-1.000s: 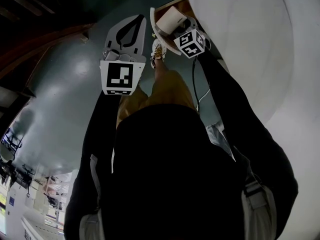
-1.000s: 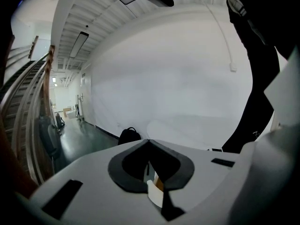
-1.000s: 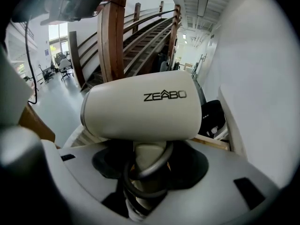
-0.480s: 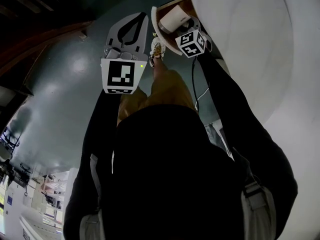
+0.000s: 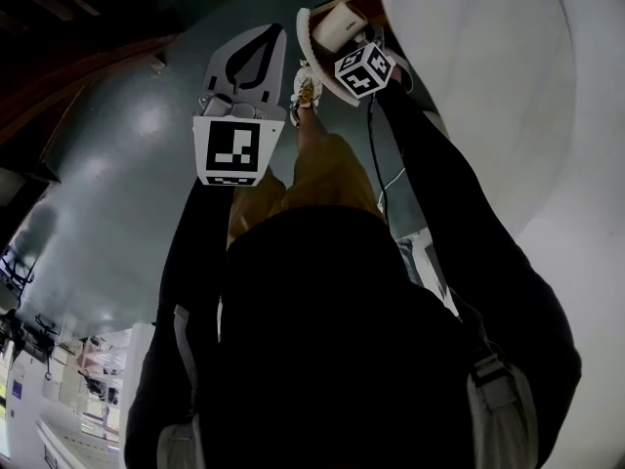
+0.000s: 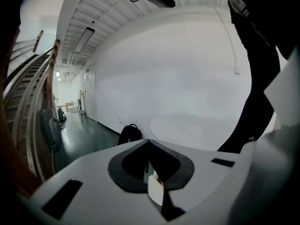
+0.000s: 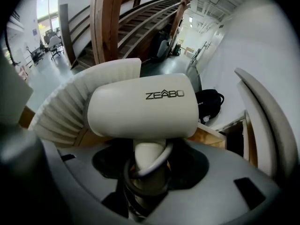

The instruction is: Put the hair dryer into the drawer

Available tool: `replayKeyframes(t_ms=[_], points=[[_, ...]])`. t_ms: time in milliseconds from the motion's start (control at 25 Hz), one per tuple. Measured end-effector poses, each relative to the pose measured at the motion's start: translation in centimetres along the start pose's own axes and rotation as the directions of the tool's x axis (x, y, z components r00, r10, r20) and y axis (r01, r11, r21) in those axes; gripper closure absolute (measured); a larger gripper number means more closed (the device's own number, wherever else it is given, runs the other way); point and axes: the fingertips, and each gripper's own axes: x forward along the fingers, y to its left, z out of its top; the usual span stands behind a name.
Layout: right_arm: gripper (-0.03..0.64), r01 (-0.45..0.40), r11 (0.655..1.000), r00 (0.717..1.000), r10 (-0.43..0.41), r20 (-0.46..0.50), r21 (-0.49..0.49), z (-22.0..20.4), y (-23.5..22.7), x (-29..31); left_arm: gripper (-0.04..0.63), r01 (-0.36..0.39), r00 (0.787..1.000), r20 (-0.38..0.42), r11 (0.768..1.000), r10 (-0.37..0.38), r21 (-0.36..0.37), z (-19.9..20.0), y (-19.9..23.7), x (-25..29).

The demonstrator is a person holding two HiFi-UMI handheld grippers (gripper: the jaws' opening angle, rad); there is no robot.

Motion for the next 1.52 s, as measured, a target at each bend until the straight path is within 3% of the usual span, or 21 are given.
replayKeyframes(t_ms=[160, 320, 480, 920, 1280, 1440, 1520], points=[[0.378, 0.045, 0.999, 0.998, -0.045, -0.042, -0.008, -0.6, -0.8, 0.6, 0.58, -0.016, 1.0, -0.006, 1.0, 0.016, -0.014, -0.7, 0.4, -0.4], [0.379, 0.073, 0.989, 0.992, -0.085, -0.093, -0.127, -1.9, -1.1, 1.3, 0.58, -0.019, 1.0, -0.015, 1.0, 0.019, -0.022, -1.2, 0.3, -0.6], [0.377, 0.038, 0.977, 0.991, -0.064, -0.114, -0.212, -2.5, -0.7, 1.7, 0.58, -0.017, 1.0, -0.025, 0.999, 0.016, -0.027, -1.5, 0.1, -1.2], [0.376, -0.007, 0.864, 0.993, -0.053, -0.104, -0.503, -2.9, 0.1, 3.9, 0.58, -0.016, 0.998, -0.064, 0.999, 0.013, -0.044, -3.4, -1.1, -1.7], [0.374, -0.072, 0.797, 0.994, 0.006, -0.112, -0.599, -2.8, 0.8, 4.8, 0.58, -0.026, 0.996, -0.088, 0.998, 0.021, -0.064, -4.3, -1.2, -1.8], [0.363, -0.062, 0.786, 0.993, -0.01, -0.113, -0.616, -2.9, 0.9, 5.2, 0.58, -0.027, 0.995, -0.093, 0.997, 0.02, -0.068, -4.7, -1.5, -1.6], [0.316, -0.036, 0.794, 0.993, -0.038, -0.109, -0.607, -2.8, 0.7, 5.3, 0.58, -0.025, 0.996, -0.091, 0.997, 0.019, -0.07, -4.7, -1.5, -1.4]])
